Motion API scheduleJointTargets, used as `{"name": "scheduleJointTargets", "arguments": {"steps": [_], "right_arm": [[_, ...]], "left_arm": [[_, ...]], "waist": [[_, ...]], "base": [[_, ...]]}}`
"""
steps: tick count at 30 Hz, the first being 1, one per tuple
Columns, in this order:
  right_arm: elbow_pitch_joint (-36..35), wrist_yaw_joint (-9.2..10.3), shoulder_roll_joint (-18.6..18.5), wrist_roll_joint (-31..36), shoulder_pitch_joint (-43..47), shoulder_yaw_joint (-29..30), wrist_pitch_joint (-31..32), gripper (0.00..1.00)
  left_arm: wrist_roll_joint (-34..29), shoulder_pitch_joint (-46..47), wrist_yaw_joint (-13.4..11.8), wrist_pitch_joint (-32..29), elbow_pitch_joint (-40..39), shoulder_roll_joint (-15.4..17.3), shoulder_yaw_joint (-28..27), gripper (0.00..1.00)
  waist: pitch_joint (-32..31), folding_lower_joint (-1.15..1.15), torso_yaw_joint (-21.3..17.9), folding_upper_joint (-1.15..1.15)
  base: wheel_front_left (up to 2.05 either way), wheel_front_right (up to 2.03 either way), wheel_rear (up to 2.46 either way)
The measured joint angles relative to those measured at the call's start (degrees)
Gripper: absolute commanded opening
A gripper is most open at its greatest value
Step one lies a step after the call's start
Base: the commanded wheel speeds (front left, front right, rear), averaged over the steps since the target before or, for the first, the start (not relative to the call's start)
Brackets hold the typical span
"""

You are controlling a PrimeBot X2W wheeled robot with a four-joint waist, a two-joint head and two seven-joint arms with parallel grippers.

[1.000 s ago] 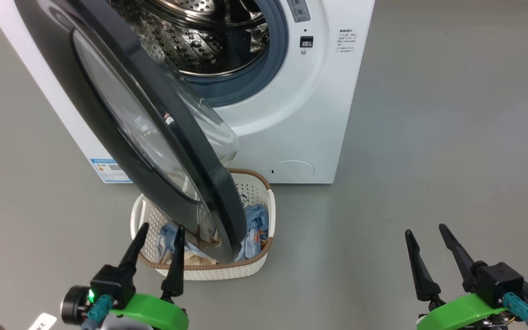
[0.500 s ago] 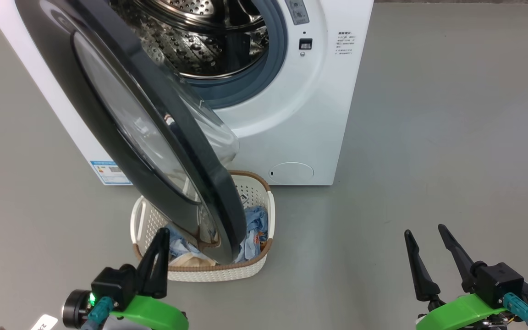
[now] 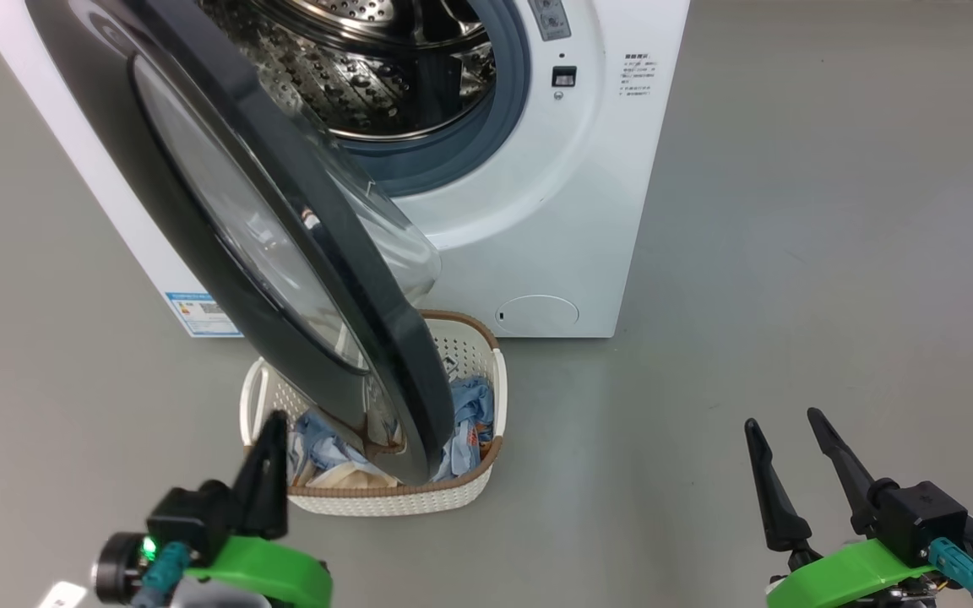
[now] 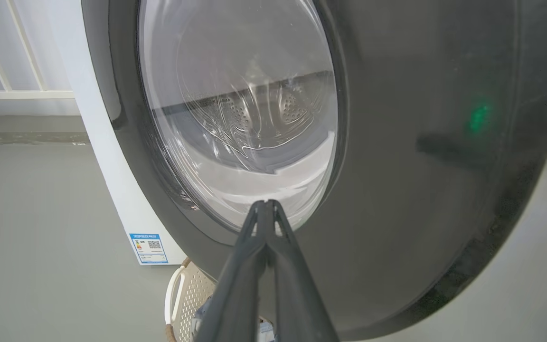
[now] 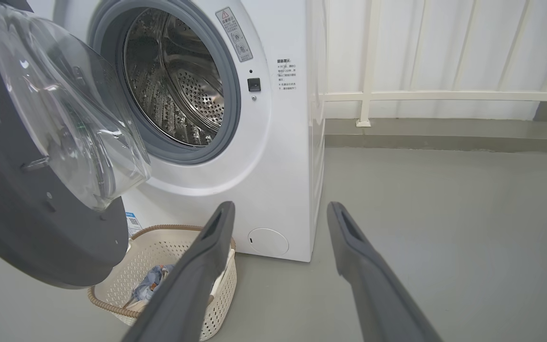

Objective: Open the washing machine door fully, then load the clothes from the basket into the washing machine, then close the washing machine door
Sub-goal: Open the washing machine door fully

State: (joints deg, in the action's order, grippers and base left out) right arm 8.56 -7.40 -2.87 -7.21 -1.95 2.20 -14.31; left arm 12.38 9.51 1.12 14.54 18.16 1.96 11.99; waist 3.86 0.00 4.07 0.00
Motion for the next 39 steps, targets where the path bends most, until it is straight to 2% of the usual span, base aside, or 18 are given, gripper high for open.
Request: {"name": "scheduleJointTargets", "arguments": {"steps": [7,12,16,21,26,33,39], "right_arm": [[-0.7,0.00,0.0,0.0,0.8,0.0,0.0,1.00],[-1.2,0.00,0.1,0.0,0.8,0.0,0.0,1.00],[-1.5,0.00,0.1,0.0,0.8,0.0,0.0,1.00],[-1.5,0.00,0.1,-0.4,0.8,-0.3,0.0,1.00],[-1.4,0.00,0.1,-0.6,0.8,-0.8,0.0,1.00],[-1.3,0.00,0.1,-0.6,0.8,-1.4,0.0,1.00],[-1.1,0.00,0.1,-0.8,0.9,-1.5,0.0,1.00]], "left_arm": [[0.2,3.1,-1.6,0.0,-6.6,0.0,-4.7,0.00],[-2.8,8.8,-2.7,0.0,-17.9,0.0,-7.4,0.00],[-4.8,12.4,-3.0,0.2,-26.8,0.0,-6.5,0.00],[-5.7,15.4,-1.9,0.3,-33.1,-0.1,0.8,0.00],[-2.8,16.2,-0.9,-1.7,-35.1,0.0,11.8,0.00],[2.8,16.5,-0.9,-8.0,-33.6,0.2,25.7,0.00],[5.3,14.6,-2.3,-11.6,-28.8,0.3,31.6,0.00]], "waist": [[0.3,0.00,0.0,0.00],[0.9,0.00,0.2,0.00],[1.1,0.00,0.3,0.00],[0.8,0.00,0.2,0.00],[0.3,0.00,-0.3,0.00],[0.2,0.00,-1.1,0.00],[0.1,0.00,-1.3,0.00]], "base": [[0.00,0.00,0.00],[0.00,0.00,0.00],[0.00,0.00,0.00],[0.00,0.00,0.00],[0.00,0.00,0.00],[0.00,0.00,0.00],[0.00,0.00,0.00]]}}
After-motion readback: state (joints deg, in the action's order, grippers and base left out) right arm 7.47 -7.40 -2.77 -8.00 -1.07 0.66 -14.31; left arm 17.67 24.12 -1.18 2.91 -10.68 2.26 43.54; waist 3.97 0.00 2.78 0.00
